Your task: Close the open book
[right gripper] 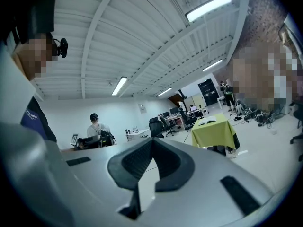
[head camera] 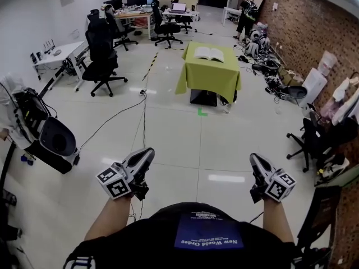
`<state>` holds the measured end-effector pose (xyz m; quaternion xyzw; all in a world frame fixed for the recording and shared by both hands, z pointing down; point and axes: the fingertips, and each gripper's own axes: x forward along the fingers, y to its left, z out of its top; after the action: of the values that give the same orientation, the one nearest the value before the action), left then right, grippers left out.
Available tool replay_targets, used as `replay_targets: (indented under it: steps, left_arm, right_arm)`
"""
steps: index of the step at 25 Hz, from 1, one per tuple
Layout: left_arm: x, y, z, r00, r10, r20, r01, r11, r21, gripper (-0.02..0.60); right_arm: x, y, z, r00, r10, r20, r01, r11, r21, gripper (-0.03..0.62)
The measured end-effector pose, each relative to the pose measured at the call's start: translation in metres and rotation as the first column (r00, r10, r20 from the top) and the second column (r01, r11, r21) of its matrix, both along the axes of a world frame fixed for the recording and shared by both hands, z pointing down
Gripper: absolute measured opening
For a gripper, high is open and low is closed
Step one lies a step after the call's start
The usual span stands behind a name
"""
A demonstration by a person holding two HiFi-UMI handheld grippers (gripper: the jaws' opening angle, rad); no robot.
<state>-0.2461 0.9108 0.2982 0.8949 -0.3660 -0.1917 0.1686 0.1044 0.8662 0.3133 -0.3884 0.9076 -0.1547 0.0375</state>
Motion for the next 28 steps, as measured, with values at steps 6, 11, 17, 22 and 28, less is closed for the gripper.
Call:
replay_targets:
  steps: [6, 11, 17, 22, 28]
  left_arm:
    - [0.053, -0.059, -0.029, 0.997, -0.073, 0.006, 0.073, 0.997, 0.033, 0.006]
    - [0.115, -0.099, -0.042, 0.995, -0.100, 0.013, 0.099, 0.994, 0.040, 0.006]
    - [0.152, -0.152, -0.043, 0.997, -0.074, 0.037, 0.074, 0.997, 0.006, 0.006]
    - [0.161, -0.203, -0.032, 0.999, -0.033, 0.029, 0.033, 0.999, -0.013, 0.006]
    - [0.134, -0.291, -0.027, 0.999, 0.042, 0.000, -0.042, 0.999, 0.012, 0.006]
  right_arm:
    - [0.043, -0.084, -0.017, 0.995, -0.089, 0.036, 0.088, 0.996, 0.025, 0.002]
    - [0.089, -0.138, -0.028, 0.988, -0.146, 0.052, 0.143, 0.988, 0.050, 0.031]
    - [0.118, -0.186, -0.021, 0.989, -0.138, 0.049, 0.136, 0.990, 0.039, 0.040]
    - [0.128, -0.223, -0.005, 0.994, -0.101, 0.037, 0.100, 0.995, 0.015, 0.040]
    - [0.103, -0.286, -0.020, 0.999, -0.046, 0.007, 0.046, 0.998, 0.048, -0.012]
